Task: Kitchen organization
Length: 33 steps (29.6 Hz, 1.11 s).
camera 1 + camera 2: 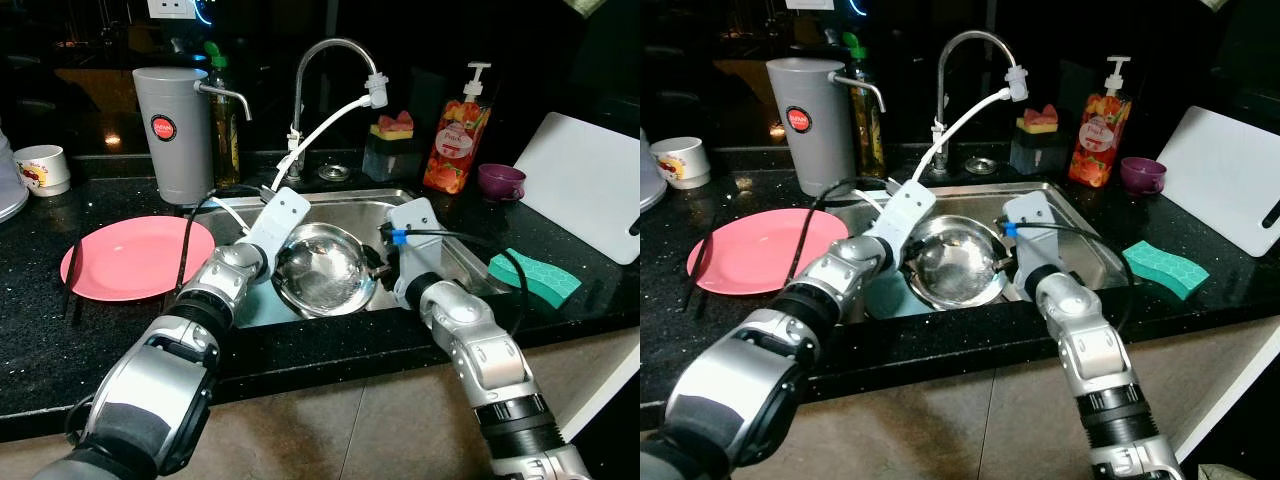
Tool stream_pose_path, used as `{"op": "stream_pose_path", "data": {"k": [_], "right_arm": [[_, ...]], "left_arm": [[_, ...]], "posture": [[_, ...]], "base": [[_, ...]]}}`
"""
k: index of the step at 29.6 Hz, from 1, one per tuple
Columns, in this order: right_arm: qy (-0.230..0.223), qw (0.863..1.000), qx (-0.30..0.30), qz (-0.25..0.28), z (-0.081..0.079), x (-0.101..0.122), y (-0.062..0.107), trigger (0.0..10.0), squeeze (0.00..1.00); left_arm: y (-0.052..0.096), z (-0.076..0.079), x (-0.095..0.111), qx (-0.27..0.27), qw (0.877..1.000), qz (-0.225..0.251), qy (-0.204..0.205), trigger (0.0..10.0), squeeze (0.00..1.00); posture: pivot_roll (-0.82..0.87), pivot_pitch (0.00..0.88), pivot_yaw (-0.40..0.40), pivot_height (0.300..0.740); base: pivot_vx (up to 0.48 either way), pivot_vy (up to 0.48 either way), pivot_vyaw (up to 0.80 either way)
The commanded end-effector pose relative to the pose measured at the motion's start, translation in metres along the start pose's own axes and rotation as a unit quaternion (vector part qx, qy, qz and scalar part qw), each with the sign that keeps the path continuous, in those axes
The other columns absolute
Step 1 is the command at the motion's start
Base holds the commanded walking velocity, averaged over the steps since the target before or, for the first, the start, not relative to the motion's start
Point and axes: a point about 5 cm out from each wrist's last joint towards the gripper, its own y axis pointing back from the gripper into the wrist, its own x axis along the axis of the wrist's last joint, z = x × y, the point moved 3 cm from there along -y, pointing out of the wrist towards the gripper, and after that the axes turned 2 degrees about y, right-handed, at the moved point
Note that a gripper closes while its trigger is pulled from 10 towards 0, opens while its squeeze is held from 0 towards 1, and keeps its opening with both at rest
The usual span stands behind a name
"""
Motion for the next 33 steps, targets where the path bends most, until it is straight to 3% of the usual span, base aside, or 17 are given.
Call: {"op": "stream_pose_path", "data": {"k": [1, 4, 6, 14, 19, 21, 24, 25, 26, 29, 33], "right_arm": [[-0.019, 0.999, -0.022, 0.04, 0.007, 0.015, 0.001, 10.0, 0.0], [-0.027, 0.997, -0.04, 0.068, 0.012, 0.023, 0.003, 10.0, 0.0], [-0.048, 0.989, -0.096, 0.105, 0.025, 0.032, 0.008, 10.0, 0.0], [-0.085, 0.98, -0.112, 0.141, 0.022, 0.037, 0.018, 10.0, 0.0], [-0.085, 0.98, -0.104, 0.148, 0.017, 0.037, 0.023, 10.0, 0.0], [-0.089, 0.98, -0.101, 0.146, 0.014, 0.034, 0.023, 10.0, 0.0], [-0.096, 0.98, -0.095, 0.144, 0.006, 0.032, 0.023, 10.0, 0.0], [-0.096, 0.98, -0.095, 0.144, 0.006, 0.032, 0.023, 10.0, 0.0], [-0.094, 0.981, -0.087, 0.146, 0.001, 0.034, 0.022, 10.0, 0.0], [-0.092, 0.981, -0.083, 0.147, 0.0, 0.035, 0.022, 10.0, 0.0], [-0.09, 0.982, -0.069, 0.154, -0.003, 0.04, 0.019, 10.0, 0.0]], "left_arm": [[0.003, -0.013, 0.015, 0.028, 0.999, 0.042, 0.018, 10.0, 0.0], [0.007, -0.025, 0.022, 0.056, 0.996, 0.065, 0.024, 10.0, 0.0], [0.014, -0.036, 0.03, 0.076, 0.992, 0.094, 0.045, 10.0, 0.0], [0.047, -0.051, 0.037, 0.092, 0.983, 0.142, 0.073, 10.0, 0.0], [0.064, -0.055, 0.03, 0.108, 0.981, 0.142, 0.078, 10.0, 0.0], [0.077, -0.056, 0.026, 0.116, 0.983, 0.128, 0.063, 10.0, 0.0], [0.097, -0.07, 0.019, 0.158, 0.98, 0.103, 0.069, 10.0, 0.0], [0.097, -0.07, 0.019, 0.158, 0.98, 0.103, 0.069, 10.0, 0.0], [0.106, -0.082, 0.017, 0.191, 0.974, 0.094, 0.071, 10.0, 0.0], [0.109, -0.088, 0.016, 0.206, 0.972, 0.092, 0.072, 10.0, 0.0], [0.125, -0.123, 0.005, 0.284, 0.952, 0.062, 0.095, 10.0, 0.0]], "posture": [[0.1, 0.061, -0.047, 0.74], [0.1, 0.066, -0.046, 0.74], [0.12, 0.073, -0.055, 0.74], [0.13, 0.066, -0.035, 0.74], [0.15, 0.061, -0.012, 0.74], [0.16, 0.066, -0.015, 0.74], [0.16, 0.07, -0.019, 0.74], [0.16, 0.07, -0.019, 0.74], [0.16, 0.065, -0.021, 0.74], [0.16, 0.065, -0.021, 0.74], [0.16, 0.067, -0.028, 0.74]], "base": [[0.0, 0.0, 0.0], [0.0, 0.0, 0.0], [0.0, 0.0, 0.0], [0.0, 0.0, 0.0], [0.0, 0.0, 0.0], [0.0, 0.0, 0.0], [0.0, 0.0, 0.0], [0.0, 0.0, 0.0], [0.0, 0.0, 0.0], [0.0, 0.0, 0.0], [0.0, 0.0, 0.0]]}}
